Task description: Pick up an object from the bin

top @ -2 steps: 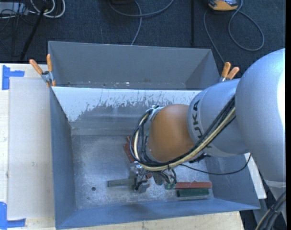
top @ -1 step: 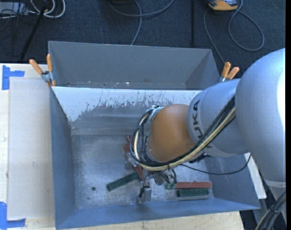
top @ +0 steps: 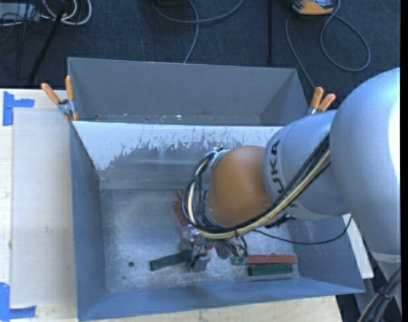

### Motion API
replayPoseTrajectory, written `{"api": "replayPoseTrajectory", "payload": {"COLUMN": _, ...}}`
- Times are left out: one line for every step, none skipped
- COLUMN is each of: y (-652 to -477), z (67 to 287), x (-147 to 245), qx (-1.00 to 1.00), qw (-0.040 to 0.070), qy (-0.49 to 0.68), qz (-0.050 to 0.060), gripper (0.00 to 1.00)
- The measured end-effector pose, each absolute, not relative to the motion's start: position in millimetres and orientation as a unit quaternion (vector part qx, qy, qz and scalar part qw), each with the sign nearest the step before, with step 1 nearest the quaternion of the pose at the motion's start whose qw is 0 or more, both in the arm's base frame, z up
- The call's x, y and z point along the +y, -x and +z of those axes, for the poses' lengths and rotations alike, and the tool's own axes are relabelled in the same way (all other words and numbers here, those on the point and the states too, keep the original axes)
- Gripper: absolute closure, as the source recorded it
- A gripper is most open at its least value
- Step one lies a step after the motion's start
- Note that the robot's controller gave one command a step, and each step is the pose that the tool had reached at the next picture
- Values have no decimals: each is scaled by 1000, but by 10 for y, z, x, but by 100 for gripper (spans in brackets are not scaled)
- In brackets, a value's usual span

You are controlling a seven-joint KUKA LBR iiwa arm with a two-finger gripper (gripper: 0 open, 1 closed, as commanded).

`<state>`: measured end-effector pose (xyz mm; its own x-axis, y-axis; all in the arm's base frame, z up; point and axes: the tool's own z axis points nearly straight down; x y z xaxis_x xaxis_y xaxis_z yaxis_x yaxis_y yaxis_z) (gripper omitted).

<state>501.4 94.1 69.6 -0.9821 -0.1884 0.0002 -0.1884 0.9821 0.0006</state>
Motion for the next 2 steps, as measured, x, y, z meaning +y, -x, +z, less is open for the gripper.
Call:
{"api": "replayPoseTrajectory", "payload": {"y": -4976, "z": 1410, "x": 853, "qx": -996, "qw": -3, "qy": -92, "qz": 0, "gripper": 100}}
{"api": "replayPoseTrajectory", "payload": {"y": -4927, "z": 2301, "x": 1059, "qx": -995, "qw": -4, "qy": -99, "qz": -1, "gripper": 100}}
